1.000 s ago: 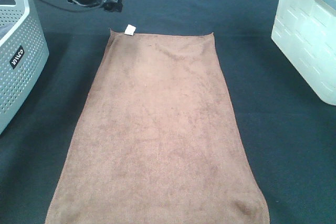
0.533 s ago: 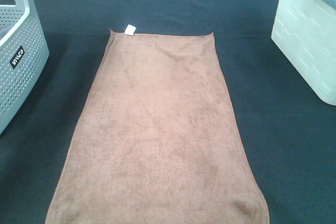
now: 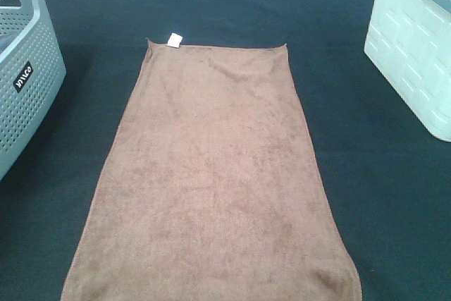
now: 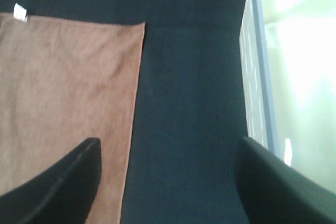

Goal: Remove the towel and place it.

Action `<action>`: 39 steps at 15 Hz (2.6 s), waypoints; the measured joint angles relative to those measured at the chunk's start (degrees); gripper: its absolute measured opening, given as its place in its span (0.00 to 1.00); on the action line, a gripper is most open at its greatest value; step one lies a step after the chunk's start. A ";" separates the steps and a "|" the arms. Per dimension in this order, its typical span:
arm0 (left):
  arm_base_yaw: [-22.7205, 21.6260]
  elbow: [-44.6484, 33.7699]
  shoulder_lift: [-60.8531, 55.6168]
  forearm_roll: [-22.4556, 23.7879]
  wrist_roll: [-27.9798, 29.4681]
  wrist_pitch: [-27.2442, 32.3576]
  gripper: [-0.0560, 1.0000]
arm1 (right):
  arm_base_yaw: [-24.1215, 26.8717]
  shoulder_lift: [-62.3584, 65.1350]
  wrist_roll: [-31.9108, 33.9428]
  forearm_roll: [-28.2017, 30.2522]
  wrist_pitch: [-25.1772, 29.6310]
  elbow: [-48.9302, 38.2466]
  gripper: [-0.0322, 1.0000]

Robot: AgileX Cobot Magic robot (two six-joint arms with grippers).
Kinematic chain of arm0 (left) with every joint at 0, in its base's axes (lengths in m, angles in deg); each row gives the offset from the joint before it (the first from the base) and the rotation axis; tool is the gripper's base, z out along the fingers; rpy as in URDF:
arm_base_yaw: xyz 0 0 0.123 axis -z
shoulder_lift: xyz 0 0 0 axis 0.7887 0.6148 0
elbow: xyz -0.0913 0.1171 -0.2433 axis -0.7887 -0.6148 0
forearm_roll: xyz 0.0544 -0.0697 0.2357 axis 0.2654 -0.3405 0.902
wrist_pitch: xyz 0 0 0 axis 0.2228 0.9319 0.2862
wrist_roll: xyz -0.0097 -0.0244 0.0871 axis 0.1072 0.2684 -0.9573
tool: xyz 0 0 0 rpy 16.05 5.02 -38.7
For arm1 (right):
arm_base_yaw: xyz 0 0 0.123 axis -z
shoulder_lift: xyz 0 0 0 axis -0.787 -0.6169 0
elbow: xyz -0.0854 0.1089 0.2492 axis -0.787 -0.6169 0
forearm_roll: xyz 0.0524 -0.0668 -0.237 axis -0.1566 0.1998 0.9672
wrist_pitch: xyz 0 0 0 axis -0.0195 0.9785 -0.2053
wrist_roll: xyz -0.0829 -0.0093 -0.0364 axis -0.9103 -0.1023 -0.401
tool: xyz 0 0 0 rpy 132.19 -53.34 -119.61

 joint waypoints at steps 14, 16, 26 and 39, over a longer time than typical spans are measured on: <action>-5.50 -68.18 -70.02 0.29 -4.41 -10.89 0.80 | 0.00 65.83 2.35 9.00 0.69 -60.22 0.85; -5.50 -71.10 -75.46 0.29 -4.41 -12.03 0.80 | 0.00 68.30 2.35 12.03 0.17 -61.54 0.85; 1.03 -85.26 -91.27 1.20 -1.43 -16.50 0.80 | 0.00 83.19 0.80 9.57 -9.17 -70.47 0.85; 6.70 -91.96 -115.74 4.76 2.69 -6.76 0.80 | 0.00 105.48 0.80 9.00 -7.28 -87.09 0.85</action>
